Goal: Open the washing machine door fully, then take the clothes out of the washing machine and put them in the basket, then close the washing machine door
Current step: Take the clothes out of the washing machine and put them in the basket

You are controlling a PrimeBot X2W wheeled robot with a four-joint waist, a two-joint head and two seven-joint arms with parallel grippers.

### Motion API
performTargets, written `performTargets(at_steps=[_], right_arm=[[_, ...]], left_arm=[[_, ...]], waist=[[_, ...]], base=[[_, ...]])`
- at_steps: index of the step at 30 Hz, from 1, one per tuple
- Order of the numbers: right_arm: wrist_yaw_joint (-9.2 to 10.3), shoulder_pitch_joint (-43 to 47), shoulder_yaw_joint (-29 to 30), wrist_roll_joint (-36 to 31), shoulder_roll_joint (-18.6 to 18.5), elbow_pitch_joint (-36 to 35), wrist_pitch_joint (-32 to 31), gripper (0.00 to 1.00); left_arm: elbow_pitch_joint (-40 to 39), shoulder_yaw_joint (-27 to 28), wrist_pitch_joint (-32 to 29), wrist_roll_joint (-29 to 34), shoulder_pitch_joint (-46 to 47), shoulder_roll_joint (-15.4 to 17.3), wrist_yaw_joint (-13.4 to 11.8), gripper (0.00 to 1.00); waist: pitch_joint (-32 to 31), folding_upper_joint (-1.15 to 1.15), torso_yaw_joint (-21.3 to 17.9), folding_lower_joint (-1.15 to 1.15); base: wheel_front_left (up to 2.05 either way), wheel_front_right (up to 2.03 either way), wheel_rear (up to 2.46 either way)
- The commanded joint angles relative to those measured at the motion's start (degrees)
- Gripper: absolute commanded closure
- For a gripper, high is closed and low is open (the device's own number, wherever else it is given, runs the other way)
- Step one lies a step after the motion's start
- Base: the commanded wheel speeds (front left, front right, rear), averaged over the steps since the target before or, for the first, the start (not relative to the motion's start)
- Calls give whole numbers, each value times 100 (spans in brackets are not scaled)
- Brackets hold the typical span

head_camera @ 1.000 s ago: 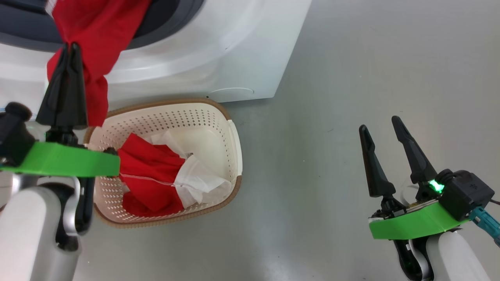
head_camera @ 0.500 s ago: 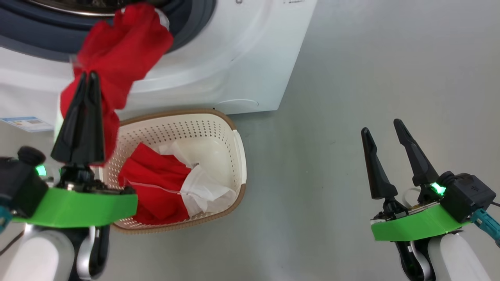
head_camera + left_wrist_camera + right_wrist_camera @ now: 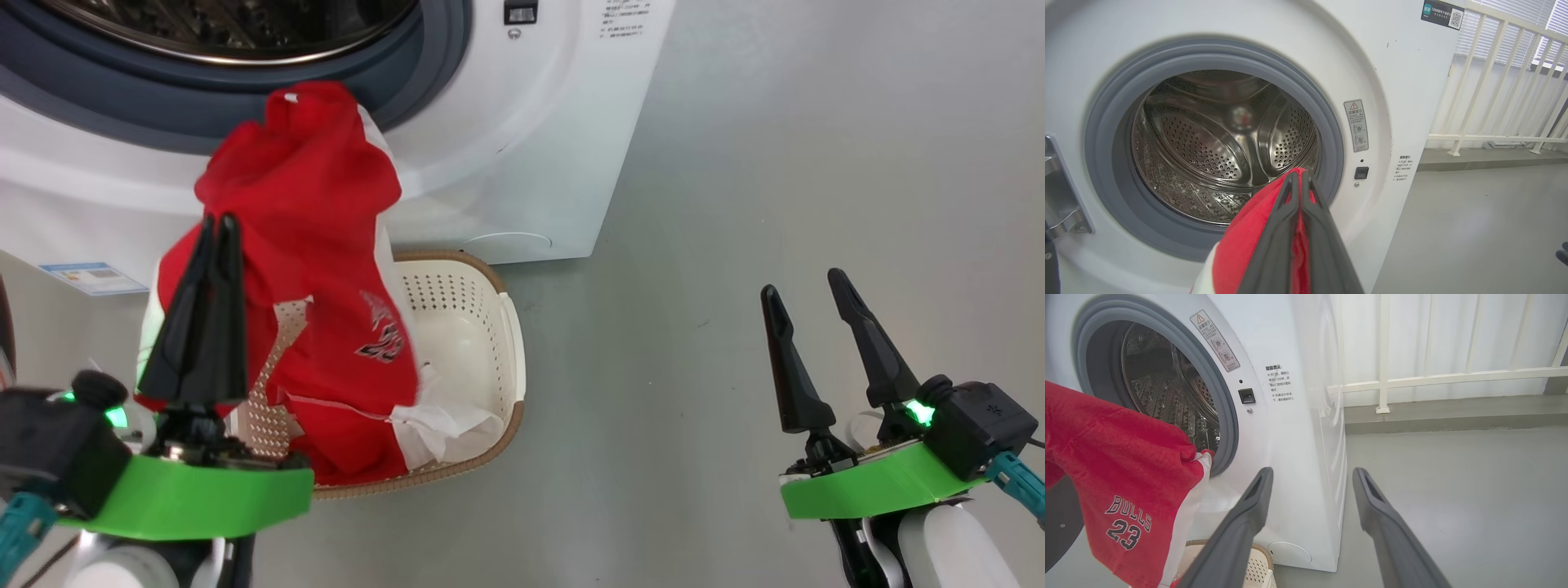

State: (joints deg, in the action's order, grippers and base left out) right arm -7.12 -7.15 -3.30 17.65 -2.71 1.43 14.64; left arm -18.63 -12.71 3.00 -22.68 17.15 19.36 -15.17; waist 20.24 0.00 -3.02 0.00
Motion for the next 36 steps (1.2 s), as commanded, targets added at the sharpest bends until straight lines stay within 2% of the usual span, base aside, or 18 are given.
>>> performTargets(at_steps=[1,5,10,24,36], right_arm=[[-36,97,-142,14,-17,-168,36,0],[-36,103,-154,-10,-17,-189,36,0],[-36,90,-158,-33,-17,-201,36,0],[-36,-63,-225,-72,-17,-204,36,0],[-36,-232,-280,-51,-17,-191,36,0]], left_arm=[[-149,177,-28,-6,-84,125,-36,100],[-2,97,-22,-66,-172,56,-21,100],[562,-40,90,-199,-204,-104,70,100],[3074,-138,738,-655,479,-524,662,100],[5016,-10,1169,-643,1345,-768,1067,100]], waist=[[6,0,-4,0],[38,0,-15,0],[108,0,-30,0],[402,0,-134,0],[748,0,-240,0]], base=[[0,0,0],[0,0,0],[0,0,0],[0,0,0],[0,0,0]])
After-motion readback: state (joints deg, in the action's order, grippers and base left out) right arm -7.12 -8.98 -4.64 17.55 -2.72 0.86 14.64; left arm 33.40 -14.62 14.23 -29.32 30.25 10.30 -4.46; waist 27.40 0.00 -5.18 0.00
